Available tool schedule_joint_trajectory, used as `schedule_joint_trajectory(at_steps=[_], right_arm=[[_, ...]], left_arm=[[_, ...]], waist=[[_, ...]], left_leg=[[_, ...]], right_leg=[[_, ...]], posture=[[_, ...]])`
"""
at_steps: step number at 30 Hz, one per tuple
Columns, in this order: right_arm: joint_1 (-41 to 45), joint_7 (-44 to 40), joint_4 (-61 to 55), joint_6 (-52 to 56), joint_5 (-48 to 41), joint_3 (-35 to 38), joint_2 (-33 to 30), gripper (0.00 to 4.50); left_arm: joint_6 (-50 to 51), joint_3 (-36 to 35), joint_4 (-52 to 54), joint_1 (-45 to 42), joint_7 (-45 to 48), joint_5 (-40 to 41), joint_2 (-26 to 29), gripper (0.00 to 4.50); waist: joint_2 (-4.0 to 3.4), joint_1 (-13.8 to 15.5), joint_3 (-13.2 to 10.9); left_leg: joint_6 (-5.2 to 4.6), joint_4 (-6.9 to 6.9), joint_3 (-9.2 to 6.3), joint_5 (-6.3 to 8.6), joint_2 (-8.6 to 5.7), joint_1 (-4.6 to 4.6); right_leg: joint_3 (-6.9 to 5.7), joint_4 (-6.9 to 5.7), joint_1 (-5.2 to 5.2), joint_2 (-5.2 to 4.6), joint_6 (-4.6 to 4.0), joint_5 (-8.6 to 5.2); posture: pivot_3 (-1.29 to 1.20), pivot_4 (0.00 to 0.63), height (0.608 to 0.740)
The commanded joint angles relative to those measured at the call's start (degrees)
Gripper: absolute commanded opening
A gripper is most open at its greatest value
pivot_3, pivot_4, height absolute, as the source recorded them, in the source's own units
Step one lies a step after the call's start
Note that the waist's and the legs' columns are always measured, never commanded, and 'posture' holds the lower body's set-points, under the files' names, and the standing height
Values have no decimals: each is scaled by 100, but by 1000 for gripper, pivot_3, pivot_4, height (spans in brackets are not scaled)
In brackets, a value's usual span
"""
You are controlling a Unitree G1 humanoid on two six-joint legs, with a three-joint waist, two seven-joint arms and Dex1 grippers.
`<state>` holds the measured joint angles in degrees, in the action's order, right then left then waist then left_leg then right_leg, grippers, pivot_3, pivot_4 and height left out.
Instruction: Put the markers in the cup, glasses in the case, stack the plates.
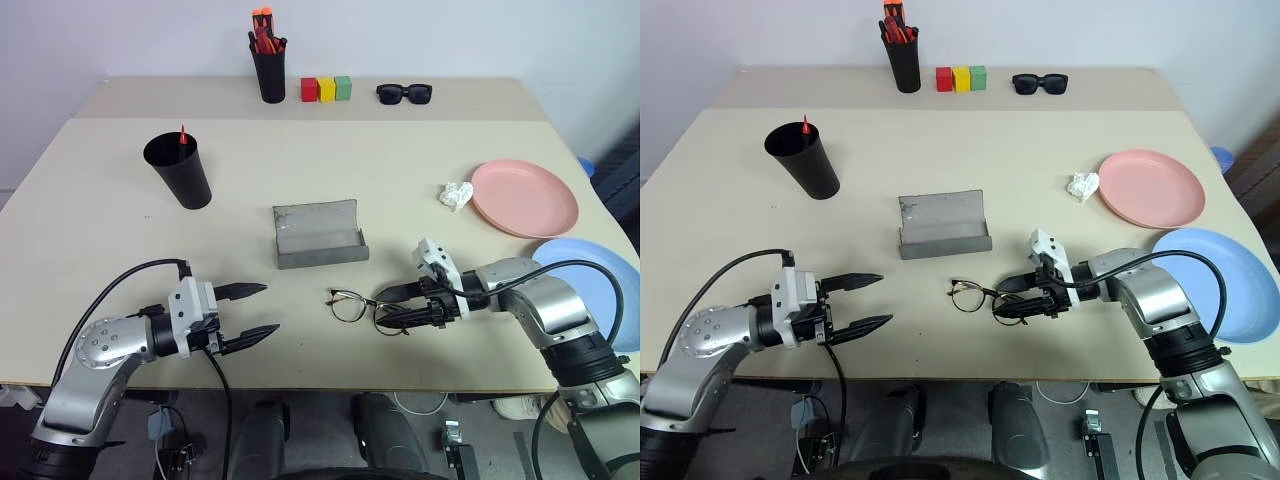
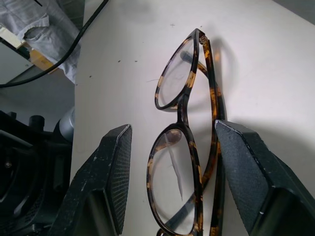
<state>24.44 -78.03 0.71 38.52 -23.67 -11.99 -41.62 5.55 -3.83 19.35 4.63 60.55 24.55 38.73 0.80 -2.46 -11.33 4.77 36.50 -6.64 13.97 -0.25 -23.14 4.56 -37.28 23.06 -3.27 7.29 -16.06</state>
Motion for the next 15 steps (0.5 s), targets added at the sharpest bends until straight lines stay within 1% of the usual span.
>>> schedule_joint_trajectory(at_steps=[1, 13, 15], right_arm=[[-12, -30, -264, 40, -131, 20, -8, 2712], [-4, -51, -461, 114, -176, -96, 37, 2712], [0, -45, -460, 116, -174, -106, 46, 2203]], left_arm=[[-30, -100, 123, -13, -18, 110, 20, 3361], [-144, -124, 76, 87, 15, 113, 8, 3361], [-201, -121, 20, 103, 39, 98, -5, 3361]], waist=[[0, -6, 0], [0, -3, 0], [0, -2, 0]], left_leg=[[0, 0, 0, 0, 0, 0], [0, 0, 0, 0, 0, 0], [0, 0, 0, 0, 0, 0]], right_leg=[[0, 0, 0, 0, 0, 0], [0, 0, 0, 0, 0, 0], [0, 0, 0, 0, 0, 0]], posture=[[0, 150, 740], [0, 150, 740], [0, 150, 740]])
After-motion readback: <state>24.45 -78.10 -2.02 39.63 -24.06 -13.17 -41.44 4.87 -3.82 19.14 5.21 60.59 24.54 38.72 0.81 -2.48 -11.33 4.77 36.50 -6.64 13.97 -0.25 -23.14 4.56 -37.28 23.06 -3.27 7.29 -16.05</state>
